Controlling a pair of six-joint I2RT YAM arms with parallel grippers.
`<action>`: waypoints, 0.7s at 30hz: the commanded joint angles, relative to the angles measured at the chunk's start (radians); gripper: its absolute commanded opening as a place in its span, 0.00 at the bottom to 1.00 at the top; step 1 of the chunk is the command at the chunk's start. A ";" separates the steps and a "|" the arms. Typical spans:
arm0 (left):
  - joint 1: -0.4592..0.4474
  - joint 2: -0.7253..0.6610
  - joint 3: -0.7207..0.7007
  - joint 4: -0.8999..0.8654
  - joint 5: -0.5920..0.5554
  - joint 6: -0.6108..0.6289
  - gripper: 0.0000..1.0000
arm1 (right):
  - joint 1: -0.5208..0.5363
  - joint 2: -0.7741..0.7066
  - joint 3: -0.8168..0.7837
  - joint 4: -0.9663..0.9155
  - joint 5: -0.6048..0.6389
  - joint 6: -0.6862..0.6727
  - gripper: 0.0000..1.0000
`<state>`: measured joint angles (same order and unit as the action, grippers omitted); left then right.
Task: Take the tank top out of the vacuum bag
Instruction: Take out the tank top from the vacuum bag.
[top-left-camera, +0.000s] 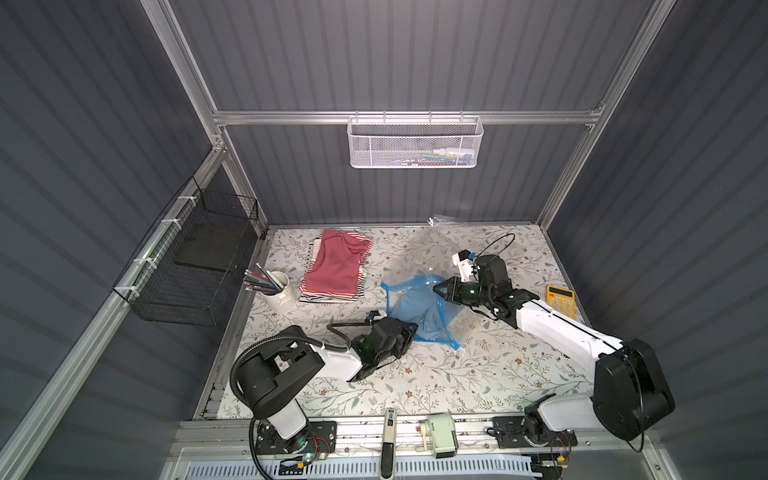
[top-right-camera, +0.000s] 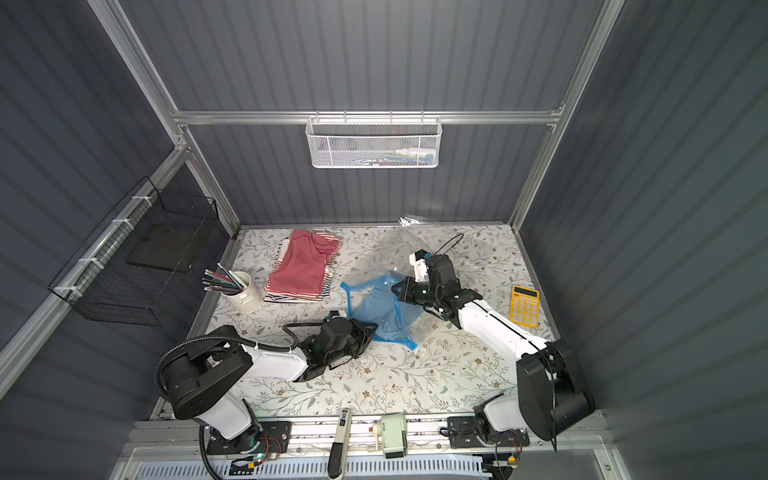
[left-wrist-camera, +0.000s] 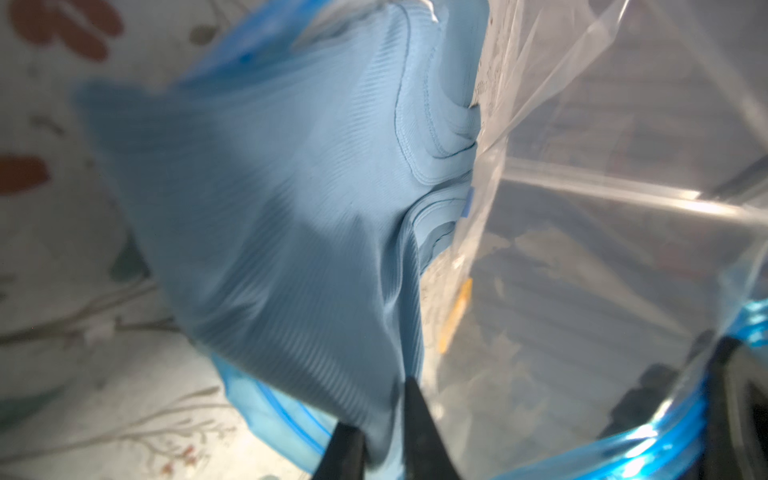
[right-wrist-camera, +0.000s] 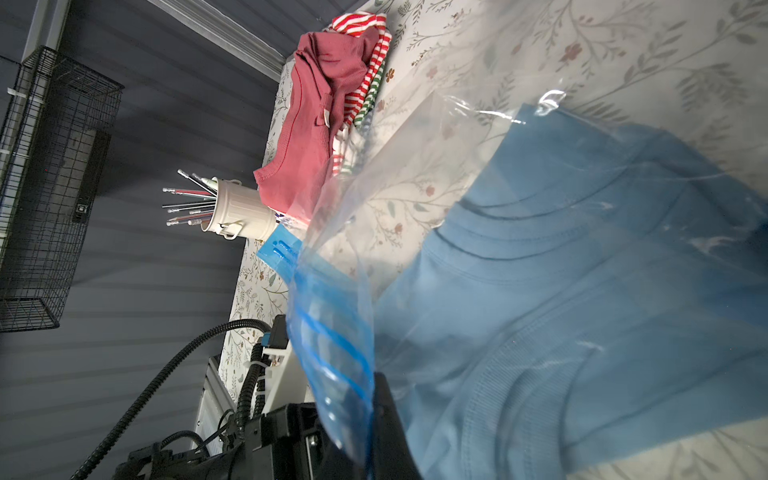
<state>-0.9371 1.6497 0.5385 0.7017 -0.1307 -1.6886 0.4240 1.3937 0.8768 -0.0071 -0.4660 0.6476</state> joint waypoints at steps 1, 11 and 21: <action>-0.006 0.025 0.013 -0.009 -0.008 0.001 0.36 | -0.004 -0.006 -0.006 0.009 -0.005 -0.003 0.00; -0.012 0.127 0.053 0.059 -0.005 -0.045 0.46 | -0.006 -0.005 -0.009 0.028 -0.017 0.013 0.00; -0.012 0.273 0.190 0.094 0.003 -0.058 0.40 | -0.005 0.003 -0.007 0.037 -0.028 0.025 0.00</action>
<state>-0.9436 1.8923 0.6846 0.7906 -0.1299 -1.7454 0.4225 1.3979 0.8768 0.0036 -0.4763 0.6586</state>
